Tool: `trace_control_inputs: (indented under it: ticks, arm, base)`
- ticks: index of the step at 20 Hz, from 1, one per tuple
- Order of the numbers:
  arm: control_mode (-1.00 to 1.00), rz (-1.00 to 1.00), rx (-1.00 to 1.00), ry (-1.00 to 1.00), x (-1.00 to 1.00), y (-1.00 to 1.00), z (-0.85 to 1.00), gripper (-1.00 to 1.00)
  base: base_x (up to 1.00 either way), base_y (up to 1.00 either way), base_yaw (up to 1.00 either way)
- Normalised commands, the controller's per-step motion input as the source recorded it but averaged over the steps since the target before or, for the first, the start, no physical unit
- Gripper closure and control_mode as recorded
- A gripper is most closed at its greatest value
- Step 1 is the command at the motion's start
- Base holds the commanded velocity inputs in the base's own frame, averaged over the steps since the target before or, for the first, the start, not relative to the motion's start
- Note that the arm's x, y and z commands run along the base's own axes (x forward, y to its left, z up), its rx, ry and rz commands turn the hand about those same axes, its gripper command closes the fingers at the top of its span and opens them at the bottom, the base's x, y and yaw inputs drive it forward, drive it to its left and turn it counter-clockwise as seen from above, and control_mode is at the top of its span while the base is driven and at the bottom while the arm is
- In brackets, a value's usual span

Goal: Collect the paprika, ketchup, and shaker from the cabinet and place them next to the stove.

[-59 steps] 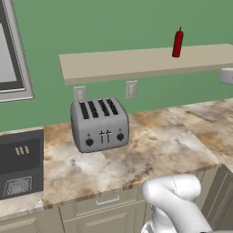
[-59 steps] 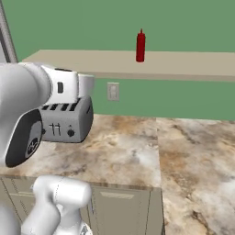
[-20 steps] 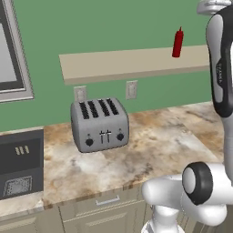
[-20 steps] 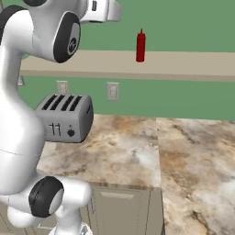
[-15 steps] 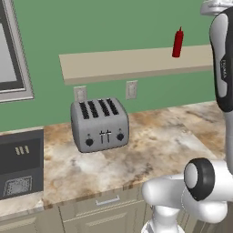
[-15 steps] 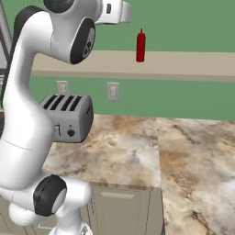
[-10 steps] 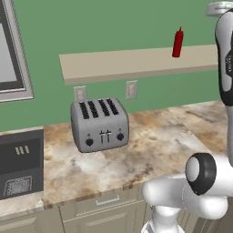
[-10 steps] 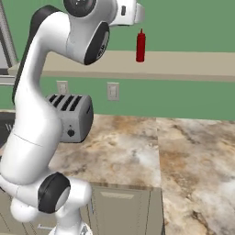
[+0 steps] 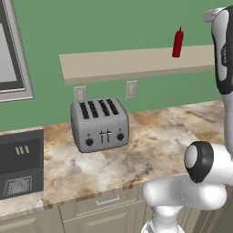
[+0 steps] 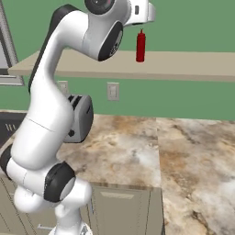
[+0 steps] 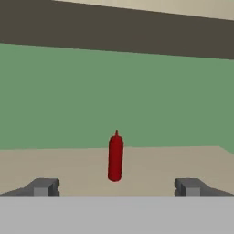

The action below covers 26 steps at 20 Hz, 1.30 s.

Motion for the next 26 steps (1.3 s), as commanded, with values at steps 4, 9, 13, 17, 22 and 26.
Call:
trace_control_inputs:
  ticks: [4, 9, 13, 17, 22, 26]
  arm:
    - [-1.0, 0.0, -0.01, 0.03, 0.42, -0.03, -0.02, -1.0]
    - [-1.0, 0.0, 0.0, 0.04, 0.44, 0.0, 0.0, -1.0]
    - [-1.0, 0.01, 0.03, 0.01, 0.38, 0.0, -0.07, -1.0]
    - [-1.0, 0.02, 0.0, 0.0, 0.26, -0.01, -0.32, -1.0]
    - [-1.0, 0.03, 0.0, 0.0, 0.23, -0.01, -0.28, -1.0]
    - [-1.0, 0.04, 0.02, 0.0, 0.24, -0.02, -0.18, -1.0]
  base:
    - [0.0, 0.0, 0.0]
    - [0.0, 0.0, 0.0]
    - [0.0, 0.0, 0.0]
    - [0.0, 0.0, 0.0]
    - [0.0, 0.0, 0.0]
    - [0.0, 0.0, 0.0]
